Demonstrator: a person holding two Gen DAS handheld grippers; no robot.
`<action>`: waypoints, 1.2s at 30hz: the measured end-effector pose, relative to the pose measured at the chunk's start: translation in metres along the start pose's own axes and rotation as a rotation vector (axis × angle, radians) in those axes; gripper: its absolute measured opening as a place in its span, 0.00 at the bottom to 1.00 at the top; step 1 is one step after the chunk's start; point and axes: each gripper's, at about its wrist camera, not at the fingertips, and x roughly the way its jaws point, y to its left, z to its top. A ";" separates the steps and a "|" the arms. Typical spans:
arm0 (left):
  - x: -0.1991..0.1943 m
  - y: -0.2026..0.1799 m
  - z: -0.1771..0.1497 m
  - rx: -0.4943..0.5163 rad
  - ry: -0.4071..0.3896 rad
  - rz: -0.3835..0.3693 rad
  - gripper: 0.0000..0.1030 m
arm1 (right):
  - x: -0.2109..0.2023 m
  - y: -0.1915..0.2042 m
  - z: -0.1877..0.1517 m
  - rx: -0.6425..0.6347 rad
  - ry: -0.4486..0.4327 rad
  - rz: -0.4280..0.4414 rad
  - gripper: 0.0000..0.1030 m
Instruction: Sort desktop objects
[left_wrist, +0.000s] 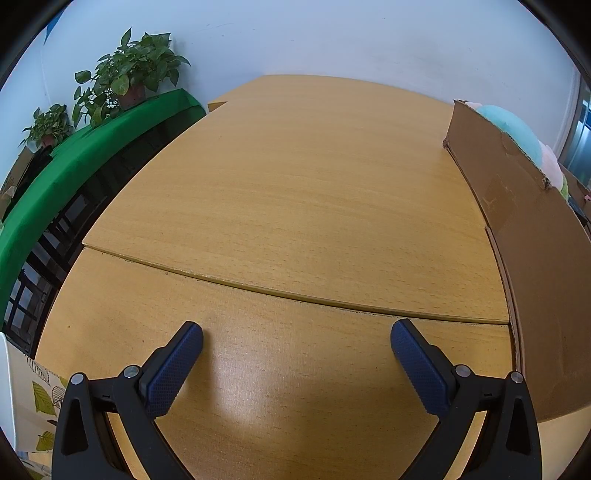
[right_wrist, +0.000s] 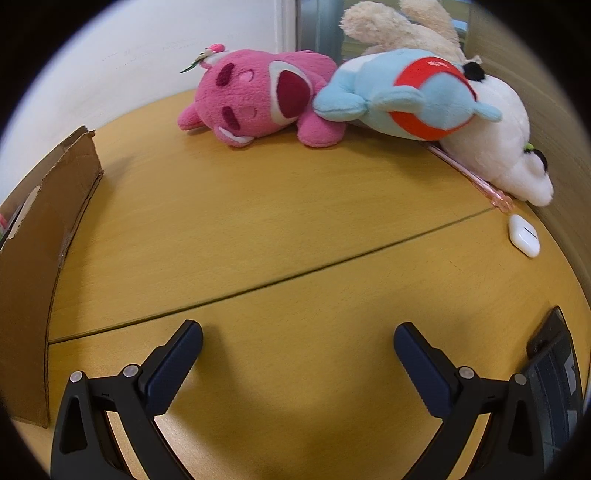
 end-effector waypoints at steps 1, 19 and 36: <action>0.000 0.001 0.000 0.000 0.000 0.000 1.00 | -0.001 -0.002 -0.001 0.004 0.000 -0.002 1.00; 0.002 0.000 -0.001 -0.007 -0.002 0.006 1.00 | -0.001 -0.001 0.000 0.002 0.000 -0.003 1.00; 0.002 -0.001 -0.001 -0.009 -0.001 0.008 1.00 | -0.001 -0.001 0.000 0.001 -0.001 -0.003 1.00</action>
